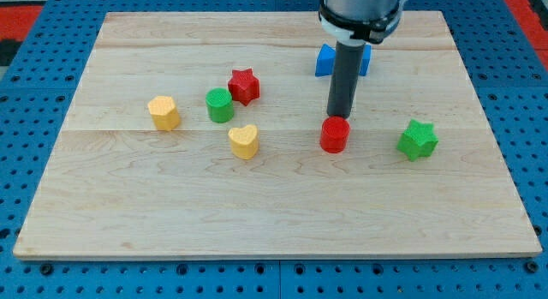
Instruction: Slide green star to blue cube
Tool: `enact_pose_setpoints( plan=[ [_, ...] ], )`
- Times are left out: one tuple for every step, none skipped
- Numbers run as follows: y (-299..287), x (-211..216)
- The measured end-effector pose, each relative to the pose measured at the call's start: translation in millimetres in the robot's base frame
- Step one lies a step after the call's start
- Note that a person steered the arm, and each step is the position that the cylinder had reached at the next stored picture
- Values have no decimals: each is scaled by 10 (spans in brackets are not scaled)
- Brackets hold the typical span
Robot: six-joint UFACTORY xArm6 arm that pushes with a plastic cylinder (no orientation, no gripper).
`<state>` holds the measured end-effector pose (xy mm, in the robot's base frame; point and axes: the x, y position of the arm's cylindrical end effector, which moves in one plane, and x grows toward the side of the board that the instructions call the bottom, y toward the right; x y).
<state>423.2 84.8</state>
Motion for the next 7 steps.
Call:
enact_pose_setpoints(
  plan=[
    [13,90],
    [-39,371],
    [53,497],
    [328,519],
    [514,663],
    [706,798],
    [967,798]
  ],
)
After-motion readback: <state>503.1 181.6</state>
